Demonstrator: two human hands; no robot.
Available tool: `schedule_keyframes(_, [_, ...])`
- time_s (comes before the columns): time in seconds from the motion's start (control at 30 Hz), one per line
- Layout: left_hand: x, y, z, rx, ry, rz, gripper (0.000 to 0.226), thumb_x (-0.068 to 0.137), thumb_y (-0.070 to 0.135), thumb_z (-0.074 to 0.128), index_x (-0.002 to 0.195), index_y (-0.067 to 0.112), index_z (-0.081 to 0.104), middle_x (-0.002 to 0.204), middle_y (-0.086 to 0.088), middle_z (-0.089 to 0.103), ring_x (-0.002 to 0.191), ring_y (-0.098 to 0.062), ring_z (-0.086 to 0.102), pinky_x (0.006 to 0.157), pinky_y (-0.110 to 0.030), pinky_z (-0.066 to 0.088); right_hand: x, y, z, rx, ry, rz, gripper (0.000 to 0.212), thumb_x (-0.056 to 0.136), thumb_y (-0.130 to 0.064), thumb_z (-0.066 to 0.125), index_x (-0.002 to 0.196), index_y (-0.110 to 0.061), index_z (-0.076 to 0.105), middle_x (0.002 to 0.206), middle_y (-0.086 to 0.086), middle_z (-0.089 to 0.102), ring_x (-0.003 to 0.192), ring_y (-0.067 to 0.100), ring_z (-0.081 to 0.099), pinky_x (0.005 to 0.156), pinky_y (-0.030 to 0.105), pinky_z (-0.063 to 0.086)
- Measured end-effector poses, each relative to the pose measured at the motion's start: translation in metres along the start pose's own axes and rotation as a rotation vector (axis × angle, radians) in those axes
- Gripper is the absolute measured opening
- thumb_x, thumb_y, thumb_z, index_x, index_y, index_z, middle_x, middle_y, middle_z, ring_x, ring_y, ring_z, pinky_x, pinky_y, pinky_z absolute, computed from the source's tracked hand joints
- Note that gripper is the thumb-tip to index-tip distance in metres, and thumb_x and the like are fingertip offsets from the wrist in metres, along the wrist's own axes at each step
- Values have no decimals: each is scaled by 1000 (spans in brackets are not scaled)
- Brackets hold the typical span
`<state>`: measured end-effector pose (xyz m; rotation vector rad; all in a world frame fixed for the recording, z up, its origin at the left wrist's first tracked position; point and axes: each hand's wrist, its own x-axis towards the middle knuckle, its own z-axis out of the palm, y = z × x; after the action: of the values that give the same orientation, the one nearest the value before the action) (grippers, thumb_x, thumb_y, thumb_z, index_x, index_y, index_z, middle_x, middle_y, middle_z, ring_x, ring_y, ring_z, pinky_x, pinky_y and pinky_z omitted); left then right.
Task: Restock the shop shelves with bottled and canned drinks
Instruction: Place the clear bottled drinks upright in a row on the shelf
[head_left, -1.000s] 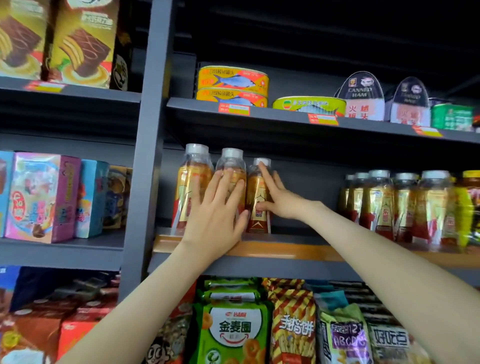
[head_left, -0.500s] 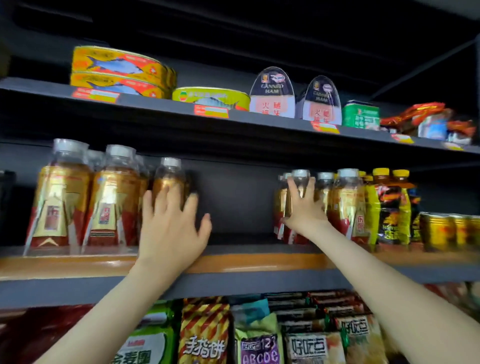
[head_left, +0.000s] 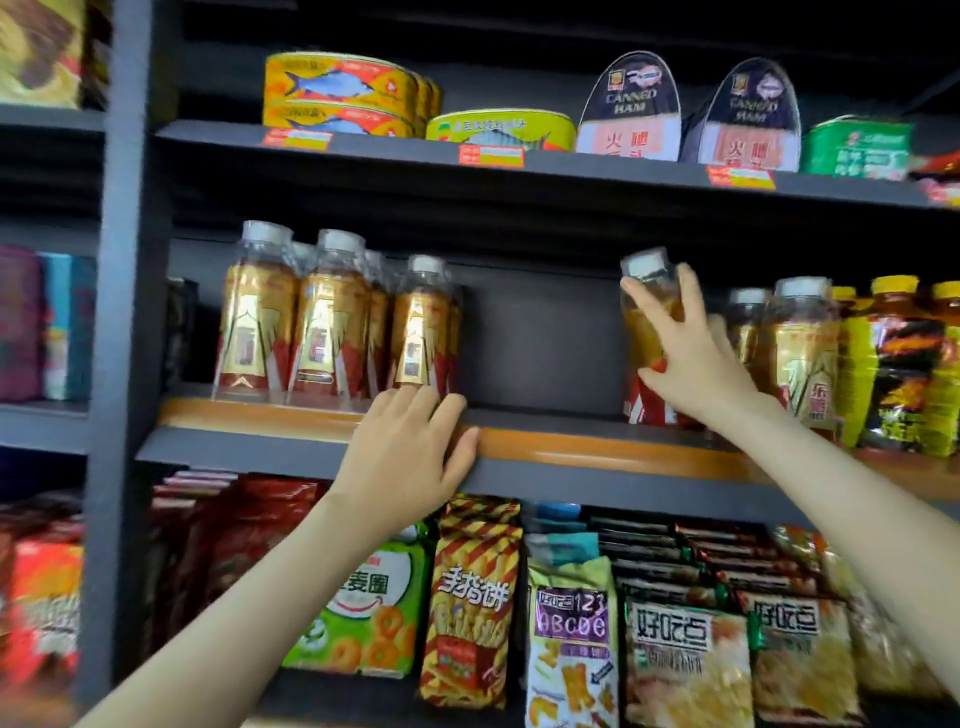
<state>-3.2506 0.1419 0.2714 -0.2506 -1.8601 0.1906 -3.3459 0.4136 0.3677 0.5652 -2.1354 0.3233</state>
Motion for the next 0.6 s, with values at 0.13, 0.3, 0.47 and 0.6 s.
schedule_keyframes(0.13, [-1, 2, -2, -28, -9, -12, 36, 92, 36, 42, 95, 8, 64, 78, -8, 58, 72, -30, 56, 65, -36, 43, -16, -23, -17, -46, 221, -166, 95, 84, -8, 70, 150, -45, 12, 160, 3, -13, 127, 42, 33, 88, 49, 52])
schedule_keyframes(0.3, [-8, 10, -22, -222, -15, -110, 54, 92, 43, 42, 129, 5, 55, 118, -11, 62, 109, -28, 58, 95, -39, 45, -51, -73, -44, 81, 435, -293, 91, 80, -13, 76, 146, -38, 20, 159, 12, -2, 139, 39, 23, 102, 36, 32])
schedule_keyframes(0.47, [-42, 43, -84, -827, -46, -195, 86, 83, 53, 60, 150, 31, 11, 149, 18, 28, 138, 3, 27, 112, -15, 26, -123, -146, -54, 360, 393, -391, 99, 76, -26, 79, 144, -41, 7, 154, 4, -1, 143, -2, 5, 109, 11, 28])
schedule_keyframes(0.6, [-109, 51, -110, -1111, -174, -409, 100, 71, 42, 76, 135, 64, 1, 127, 26, 54, 109, 5, 59, 81, -11, 48, -193, -202, -19, 552, 122, -352, 99, 77, -31, 75, 147, -44, 7, 155, 2, 3, 138, -16, 4, 104, -1, 19])
